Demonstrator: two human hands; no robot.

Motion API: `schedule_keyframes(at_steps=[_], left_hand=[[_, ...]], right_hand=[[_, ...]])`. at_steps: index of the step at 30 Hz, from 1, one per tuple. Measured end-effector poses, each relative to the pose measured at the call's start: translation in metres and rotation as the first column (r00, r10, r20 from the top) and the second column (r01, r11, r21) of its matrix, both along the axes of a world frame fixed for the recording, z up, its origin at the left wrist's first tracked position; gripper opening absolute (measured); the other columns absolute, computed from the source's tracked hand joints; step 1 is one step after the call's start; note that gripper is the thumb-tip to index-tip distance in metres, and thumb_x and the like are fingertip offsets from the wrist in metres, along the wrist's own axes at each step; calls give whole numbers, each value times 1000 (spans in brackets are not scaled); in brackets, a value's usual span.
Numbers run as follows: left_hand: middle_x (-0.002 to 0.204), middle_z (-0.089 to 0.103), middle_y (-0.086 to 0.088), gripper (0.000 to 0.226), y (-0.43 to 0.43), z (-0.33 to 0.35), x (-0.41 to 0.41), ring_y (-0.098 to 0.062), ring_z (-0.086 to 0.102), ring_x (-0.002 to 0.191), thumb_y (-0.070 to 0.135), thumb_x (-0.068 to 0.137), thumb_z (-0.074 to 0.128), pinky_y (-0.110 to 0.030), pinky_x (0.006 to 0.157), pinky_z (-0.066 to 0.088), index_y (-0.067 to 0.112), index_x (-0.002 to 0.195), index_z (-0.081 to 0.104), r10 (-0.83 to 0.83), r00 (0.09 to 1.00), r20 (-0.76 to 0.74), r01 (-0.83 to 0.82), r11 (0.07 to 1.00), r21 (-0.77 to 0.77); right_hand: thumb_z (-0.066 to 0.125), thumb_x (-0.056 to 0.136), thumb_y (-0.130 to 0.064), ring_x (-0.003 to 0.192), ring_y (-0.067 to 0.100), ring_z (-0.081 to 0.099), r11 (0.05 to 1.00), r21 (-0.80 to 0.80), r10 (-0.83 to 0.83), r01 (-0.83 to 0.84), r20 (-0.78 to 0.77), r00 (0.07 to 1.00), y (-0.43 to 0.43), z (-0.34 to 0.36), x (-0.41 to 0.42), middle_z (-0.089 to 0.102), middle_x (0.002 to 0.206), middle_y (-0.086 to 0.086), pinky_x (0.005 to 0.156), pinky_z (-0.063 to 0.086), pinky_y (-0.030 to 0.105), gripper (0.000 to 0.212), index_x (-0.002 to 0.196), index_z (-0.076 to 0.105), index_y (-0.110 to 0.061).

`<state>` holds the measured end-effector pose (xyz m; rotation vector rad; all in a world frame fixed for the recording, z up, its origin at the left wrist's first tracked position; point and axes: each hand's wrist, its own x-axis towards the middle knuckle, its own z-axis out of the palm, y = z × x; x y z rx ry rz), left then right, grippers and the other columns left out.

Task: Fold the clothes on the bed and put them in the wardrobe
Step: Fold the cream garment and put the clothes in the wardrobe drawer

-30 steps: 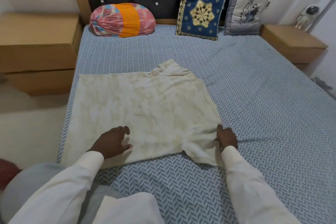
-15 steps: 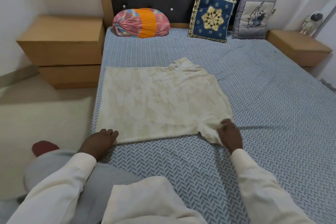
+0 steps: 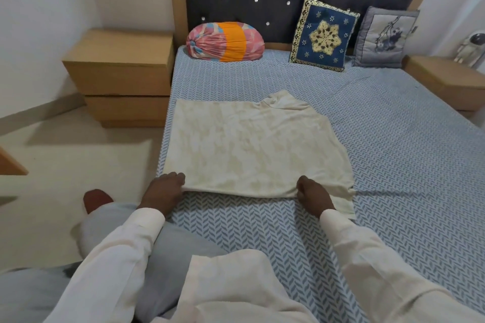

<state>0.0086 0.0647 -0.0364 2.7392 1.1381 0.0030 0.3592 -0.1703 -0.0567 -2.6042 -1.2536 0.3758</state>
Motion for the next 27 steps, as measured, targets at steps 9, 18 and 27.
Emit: schedule_keyframes(at_steps=[9, 18, 27], left_hand=[[114, 53, -7, 29, 5, -6, 9, -27, 54, 105, 11, 85, 54, -34, 86, 44, 16, 113, 50, -47, 970, -239, 50, 999, 7], [118, 58, -7, 27, 0, -2, 1, -26, 59, 109, 10, 88, 51, -35, 88, 49, 16, 113, 59, 15, 906, -423, 3, 999, 42], [98, 67, -1, 9, 29, 7, -6, -21, 60, 86, 21, 75, 61, -28, 72, 47, 28, 81, 63, 341, 939, -38, -337, 899, -281]], right_hand=[[57, 86, -28, 77, 28, 55, 997, 14, -73, 72, 109, 991, 3, 5, -5, 57, 85, 6, 62, 42, 33, 16, 92, 47, -16], [60, 82, -18, 92, 29, 59, 992, -127, -5, 20, 121, 993, -14, 0, 4, 52, 88, 3, 69, 46, 32, 8, 89, 63, -20], [57, 82, -22, 75, 26, 56, 974, 121, -191, 193, -23, 981, 22, 18, 23, 60, 82, 2, 63, 37, 30, 4, 81, 60, -22]])
